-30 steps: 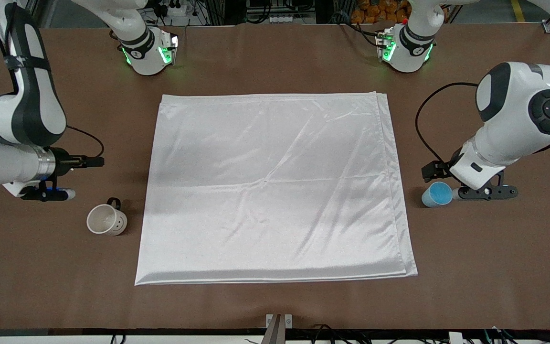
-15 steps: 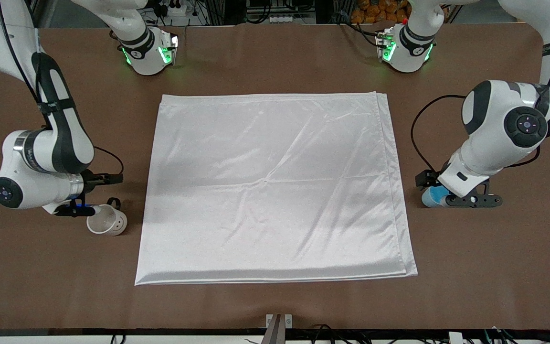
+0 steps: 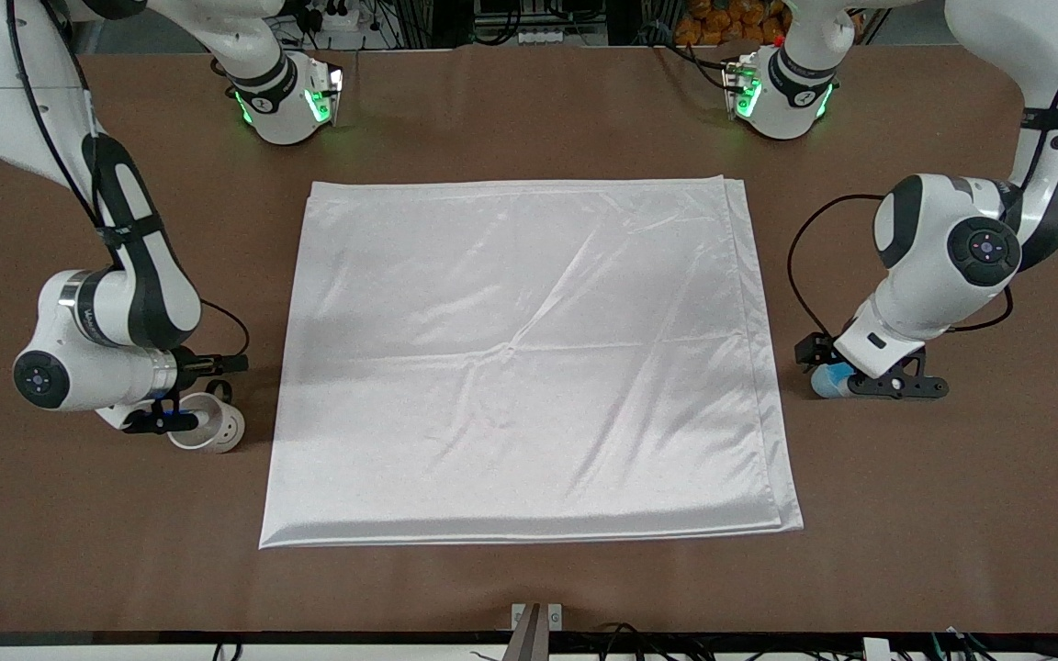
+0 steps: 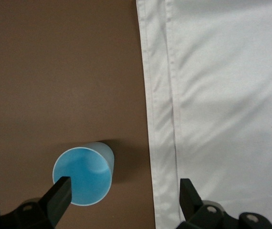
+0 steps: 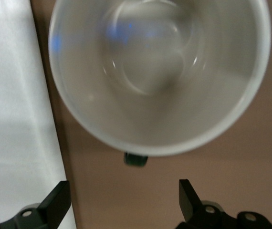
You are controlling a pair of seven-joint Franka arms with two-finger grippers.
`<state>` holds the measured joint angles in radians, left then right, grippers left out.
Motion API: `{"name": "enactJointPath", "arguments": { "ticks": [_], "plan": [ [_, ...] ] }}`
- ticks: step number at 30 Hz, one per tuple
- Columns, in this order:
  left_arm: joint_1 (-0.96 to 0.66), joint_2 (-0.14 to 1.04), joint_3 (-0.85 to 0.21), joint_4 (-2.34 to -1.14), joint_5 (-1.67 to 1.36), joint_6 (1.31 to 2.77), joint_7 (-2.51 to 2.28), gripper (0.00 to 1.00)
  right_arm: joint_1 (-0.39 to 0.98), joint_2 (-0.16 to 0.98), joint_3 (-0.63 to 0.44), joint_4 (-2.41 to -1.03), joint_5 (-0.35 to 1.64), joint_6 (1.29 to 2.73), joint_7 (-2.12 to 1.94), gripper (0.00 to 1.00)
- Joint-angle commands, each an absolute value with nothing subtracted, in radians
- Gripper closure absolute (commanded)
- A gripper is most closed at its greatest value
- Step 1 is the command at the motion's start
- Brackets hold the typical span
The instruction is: Place blue cup into white mug on cloth
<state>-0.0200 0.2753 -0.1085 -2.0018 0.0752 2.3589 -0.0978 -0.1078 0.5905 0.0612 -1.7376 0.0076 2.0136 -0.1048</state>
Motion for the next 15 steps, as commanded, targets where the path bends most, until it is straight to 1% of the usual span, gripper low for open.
{"name": "enactJointPath", "arguments": {
  "ticks": [1,5,15],
  "plan": [
    [0.000,0.302,-0.114,-2.019,0.101,2.408,-0.077,0.00,-0.114,0.629,0.067,-1.707,0.017,2.066,-0.127,0.00],
    [0.000,0.317,-0.114,-2.022,0.101,2.416,-0.077,0.00,-0.114,0.641,0.067,-1.695,0.015,2.097,-0.130,0.00],
    [0.017,0.365,-0.114,-2.022,0.101,2.451,-0.077,0.00,-0.120,0.647,0.066,-1.641,0.003,2.097,-0.132,0.00]
  ]
}}
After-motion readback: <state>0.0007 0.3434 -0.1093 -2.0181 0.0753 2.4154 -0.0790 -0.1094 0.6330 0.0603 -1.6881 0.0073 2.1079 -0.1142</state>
